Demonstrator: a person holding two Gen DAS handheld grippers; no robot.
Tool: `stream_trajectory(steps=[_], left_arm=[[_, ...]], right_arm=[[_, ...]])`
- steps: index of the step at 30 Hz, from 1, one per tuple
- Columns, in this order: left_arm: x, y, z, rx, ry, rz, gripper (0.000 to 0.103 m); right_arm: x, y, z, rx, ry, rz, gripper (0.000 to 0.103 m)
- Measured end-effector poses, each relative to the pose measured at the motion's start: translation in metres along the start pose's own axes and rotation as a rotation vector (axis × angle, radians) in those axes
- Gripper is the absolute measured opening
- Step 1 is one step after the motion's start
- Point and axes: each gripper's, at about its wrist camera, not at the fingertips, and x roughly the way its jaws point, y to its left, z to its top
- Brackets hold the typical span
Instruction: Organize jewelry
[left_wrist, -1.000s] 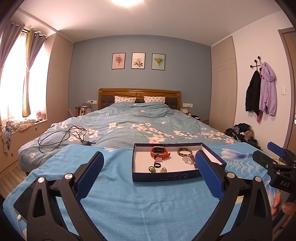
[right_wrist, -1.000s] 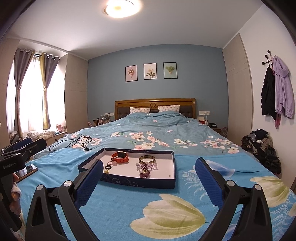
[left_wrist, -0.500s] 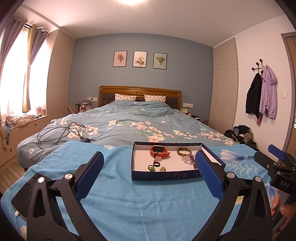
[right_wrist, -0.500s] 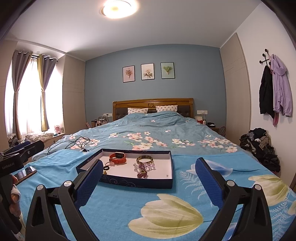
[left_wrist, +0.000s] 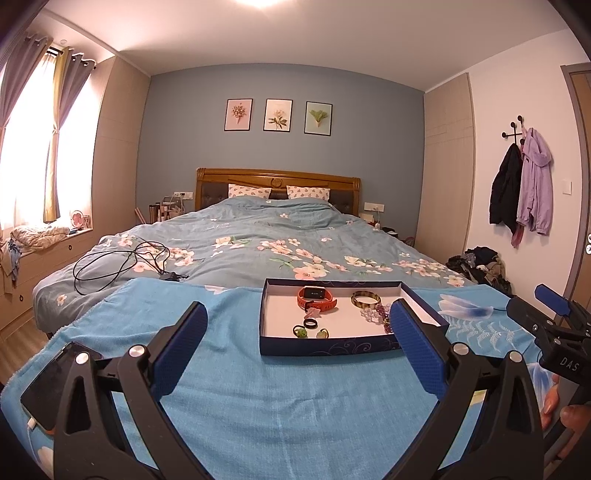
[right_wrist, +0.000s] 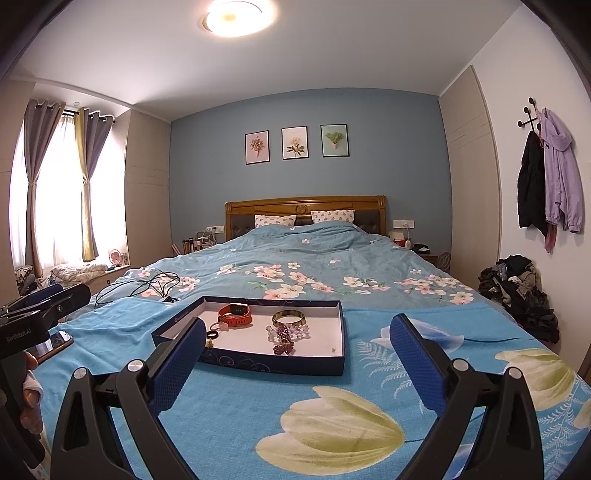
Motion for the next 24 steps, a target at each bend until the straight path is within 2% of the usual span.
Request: stream_trajectory(steps=[24], left_arm=[[0.0013,-0.0003,-0.0027,-0.012,0.017,-0.003,0.097]], right_arm=[[0.0023,0.0022,-0.0004,-0.008,0.013,-0.002,0.096]])
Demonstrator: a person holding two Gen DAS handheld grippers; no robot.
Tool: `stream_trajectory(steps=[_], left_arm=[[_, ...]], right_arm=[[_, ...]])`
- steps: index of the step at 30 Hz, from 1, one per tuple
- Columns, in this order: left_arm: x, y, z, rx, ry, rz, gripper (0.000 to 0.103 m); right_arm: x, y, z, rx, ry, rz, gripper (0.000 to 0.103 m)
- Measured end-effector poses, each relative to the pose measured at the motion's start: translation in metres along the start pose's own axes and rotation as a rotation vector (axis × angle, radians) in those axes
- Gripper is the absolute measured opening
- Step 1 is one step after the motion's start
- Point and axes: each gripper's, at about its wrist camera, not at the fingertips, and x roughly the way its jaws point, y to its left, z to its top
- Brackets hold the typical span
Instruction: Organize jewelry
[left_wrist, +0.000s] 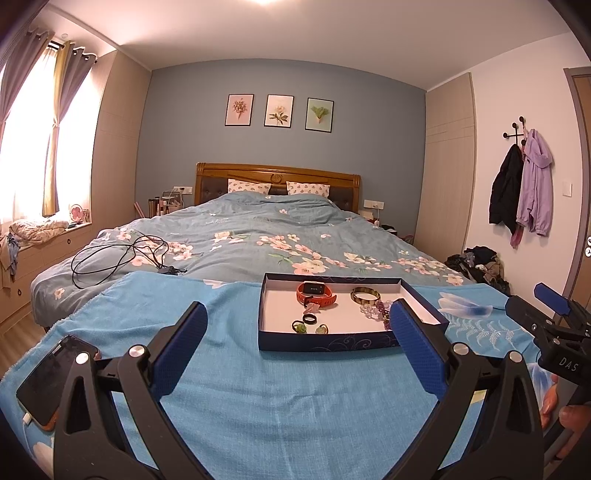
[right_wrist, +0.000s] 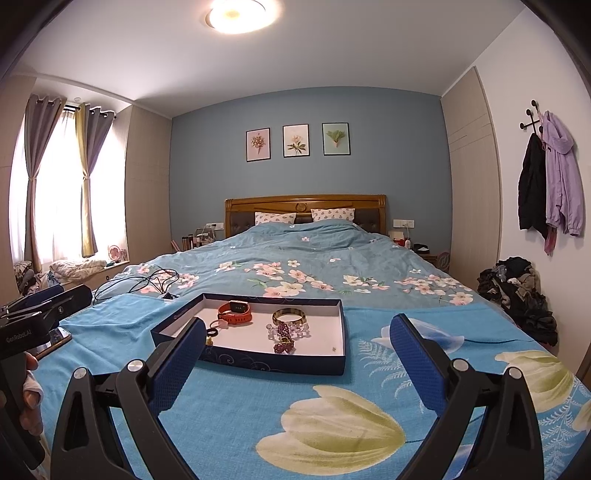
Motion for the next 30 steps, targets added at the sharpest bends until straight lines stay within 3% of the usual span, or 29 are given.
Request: stream_trajectory(steps=[30], left_arm=[[0.0011,-0.0009,-0.0027,-0.002,0.011,-0.003,0.097]], right_arm=[[0.0001,-0.0006,0.0008,-0.004,-0.004,-0.001,0.096]])
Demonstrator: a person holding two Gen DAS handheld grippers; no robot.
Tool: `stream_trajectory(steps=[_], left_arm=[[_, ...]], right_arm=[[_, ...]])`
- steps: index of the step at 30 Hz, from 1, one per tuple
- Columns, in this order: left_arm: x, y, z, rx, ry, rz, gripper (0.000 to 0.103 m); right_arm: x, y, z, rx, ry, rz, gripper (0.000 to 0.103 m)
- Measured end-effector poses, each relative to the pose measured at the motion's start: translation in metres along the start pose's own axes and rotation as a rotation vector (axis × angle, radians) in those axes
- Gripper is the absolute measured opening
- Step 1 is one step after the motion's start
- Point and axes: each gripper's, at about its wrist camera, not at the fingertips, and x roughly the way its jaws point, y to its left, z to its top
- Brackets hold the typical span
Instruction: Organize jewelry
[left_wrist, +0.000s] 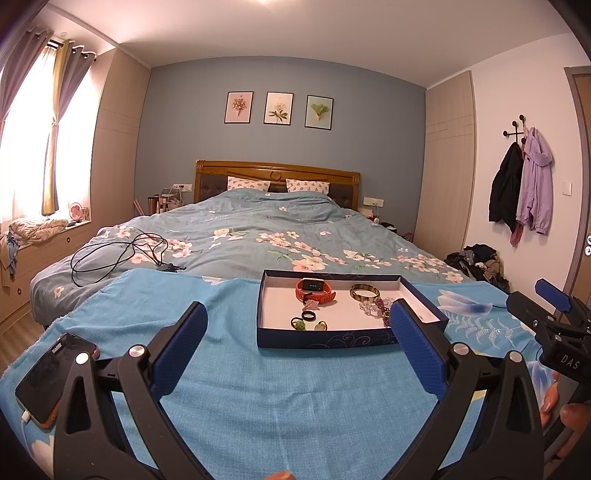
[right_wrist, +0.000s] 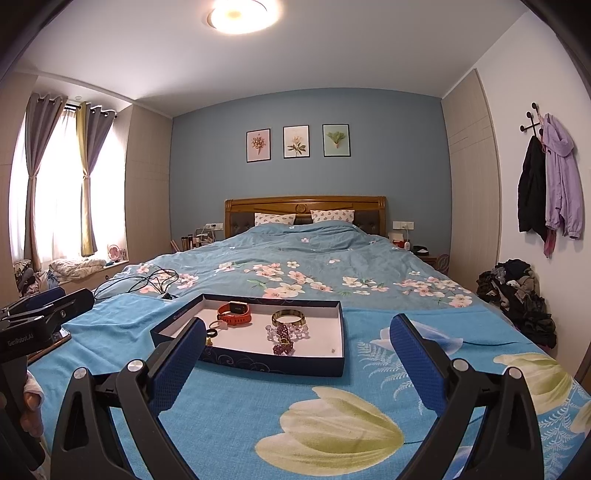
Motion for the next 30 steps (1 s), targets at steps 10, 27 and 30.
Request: stream_trajectory(steps=[10,27,30], left_arm=[[0.0008,-0.0003,-0.0007,0.002,0.003,-0.003,0.097],[0.0024,-0.0003,-0.0027,0.003,0.000,0.004,0.097],[0.0023,0.0001,-0.0024,0.000,-0.001,0.007,0.097]], right_arm=[[0.0002,-0.0001,0.0003,-0.001,0.002,0.002,0.096],[0.0005,-0.0006,0.0008,-0.002,0.003,0.001,0.096],[0.0004,-0.0007,0.0002,-0.003,0.004,0.001,0.096]])
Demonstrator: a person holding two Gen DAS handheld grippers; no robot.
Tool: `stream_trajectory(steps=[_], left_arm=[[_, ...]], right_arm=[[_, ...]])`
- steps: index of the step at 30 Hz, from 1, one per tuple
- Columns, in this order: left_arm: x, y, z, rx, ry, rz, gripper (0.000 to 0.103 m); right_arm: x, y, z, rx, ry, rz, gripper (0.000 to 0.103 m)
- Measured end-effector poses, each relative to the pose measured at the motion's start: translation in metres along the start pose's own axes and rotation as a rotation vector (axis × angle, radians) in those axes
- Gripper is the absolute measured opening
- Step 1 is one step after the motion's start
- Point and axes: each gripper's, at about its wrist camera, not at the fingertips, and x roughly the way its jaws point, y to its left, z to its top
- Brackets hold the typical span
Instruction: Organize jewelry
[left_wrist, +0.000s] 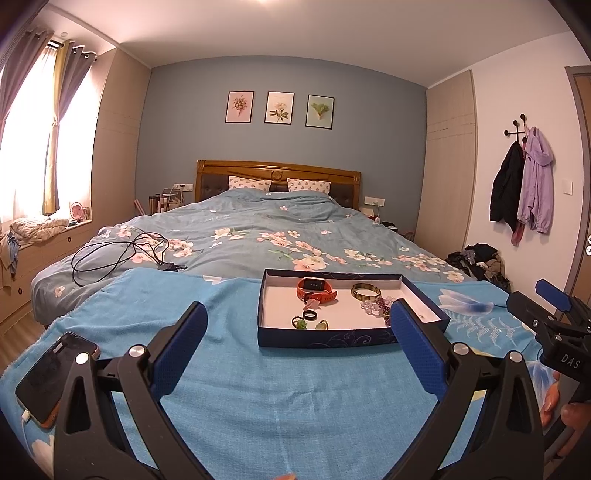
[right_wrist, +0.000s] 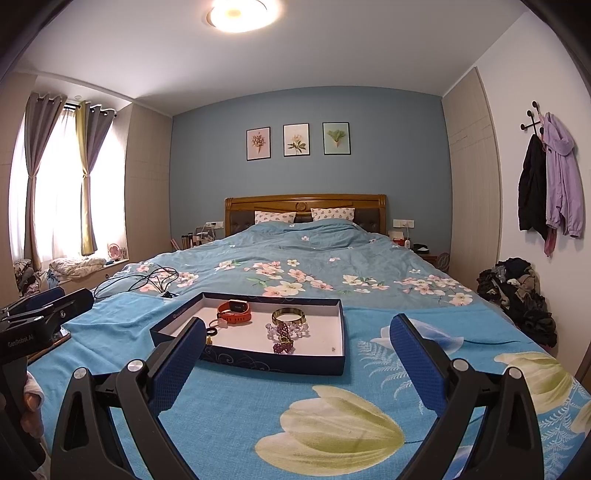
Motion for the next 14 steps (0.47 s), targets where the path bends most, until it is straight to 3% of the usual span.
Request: stream_trajectory(steps=[7,10,14], left_arm=[[0.007,-0.004,-0.001,0.021,0.026,0.014,0.097],[0.015,-0.001,-0.003,0.010,0.066,0.002,0.097],[0.031,0.006,-0.007,0.008,0.137,0.014,0.097]], right_arm=[[0.010,-0.002,-0.005,-0.024,0.060,0.010,0.096],[0.026,-0.021,-0.008,-0.012,0.163,0.015,0.096],[0.064,-0.069,-0.017,-0.034,0.361,-0.077,0.096]])
